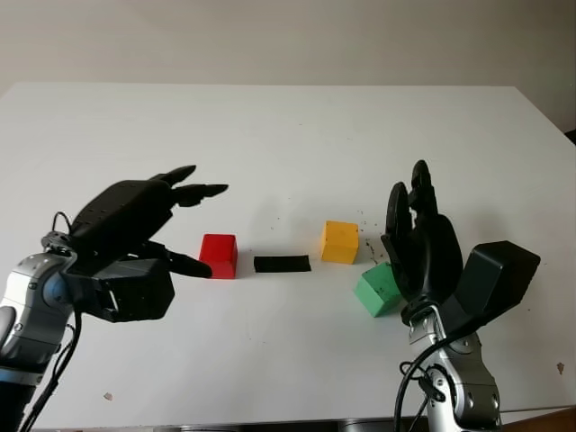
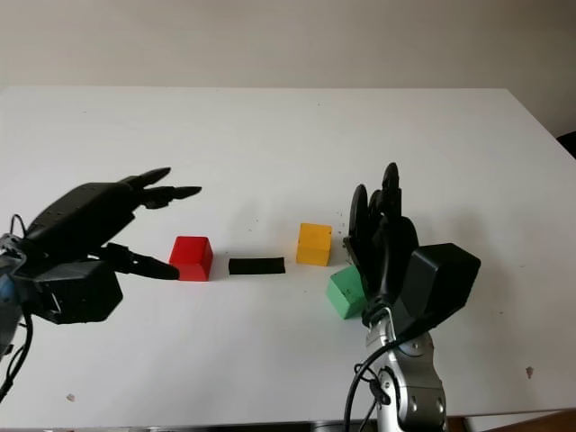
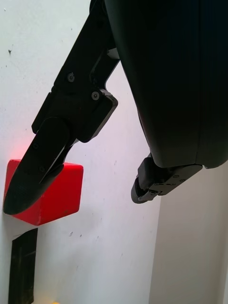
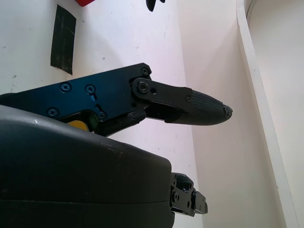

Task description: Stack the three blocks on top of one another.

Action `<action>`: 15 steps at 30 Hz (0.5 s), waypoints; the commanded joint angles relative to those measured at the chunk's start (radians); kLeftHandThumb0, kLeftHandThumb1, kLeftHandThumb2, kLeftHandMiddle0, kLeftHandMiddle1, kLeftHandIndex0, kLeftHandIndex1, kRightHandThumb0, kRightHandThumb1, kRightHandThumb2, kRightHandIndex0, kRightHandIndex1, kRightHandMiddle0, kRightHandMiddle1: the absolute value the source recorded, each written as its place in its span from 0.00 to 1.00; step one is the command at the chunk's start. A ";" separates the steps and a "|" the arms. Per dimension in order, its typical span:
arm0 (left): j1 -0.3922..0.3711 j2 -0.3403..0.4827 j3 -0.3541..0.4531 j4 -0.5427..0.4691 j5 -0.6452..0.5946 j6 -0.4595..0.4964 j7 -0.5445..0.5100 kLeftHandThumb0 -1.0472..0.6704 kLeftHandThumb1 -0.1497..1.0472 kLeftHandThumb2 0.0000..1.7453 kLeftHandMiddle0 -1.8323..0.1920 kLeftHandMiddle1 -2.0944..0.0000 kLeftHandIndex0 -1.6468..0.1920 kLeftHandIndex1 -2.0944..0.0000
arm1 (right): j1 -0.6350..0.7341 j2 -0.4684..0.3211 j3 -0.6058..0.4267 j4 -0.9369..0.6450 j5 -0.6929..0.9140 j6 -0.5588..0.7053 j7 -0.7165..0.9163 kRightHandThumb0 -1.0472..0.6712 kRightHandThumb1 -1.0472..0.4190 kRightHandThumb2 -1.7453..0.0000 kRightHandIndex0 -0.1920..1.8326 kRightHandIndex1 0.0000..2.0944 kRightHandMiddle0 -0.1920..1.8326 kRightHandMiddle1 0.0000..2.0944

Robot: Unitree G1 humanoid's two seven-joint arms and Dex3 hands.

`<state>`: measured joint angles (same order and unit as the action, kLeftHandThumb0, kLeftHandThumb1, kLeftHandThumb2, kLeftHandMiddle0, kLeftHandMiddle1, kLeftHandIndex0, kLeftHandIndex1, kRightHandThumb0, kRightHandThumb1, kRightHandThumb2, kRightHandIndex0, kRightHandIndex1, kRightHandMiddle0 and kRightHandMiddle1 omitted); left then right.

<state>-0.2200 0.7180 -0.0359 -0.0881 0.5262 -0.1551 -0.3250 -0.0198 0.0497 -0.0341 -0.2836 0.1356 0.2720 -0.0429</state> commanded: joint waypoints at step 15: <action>0.032 -0.044 -0.059 0.033 0.173 -0.012 0.177 0.14 0.80 0.03 0.81 0.97 0.73 0.54 | 0.013 0.002 -0.002 -0.023 0.004 -0.002 0.010 0.23 0.00 0.67 0.01 0.03 0.03 0.03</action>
<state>-0.1982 0.6847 -0.0869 -0.0602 0.6927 -0.1689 -0.1606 -0.0114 0.0502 -0.0358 -0.2839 0.1361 0.2723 -0.0337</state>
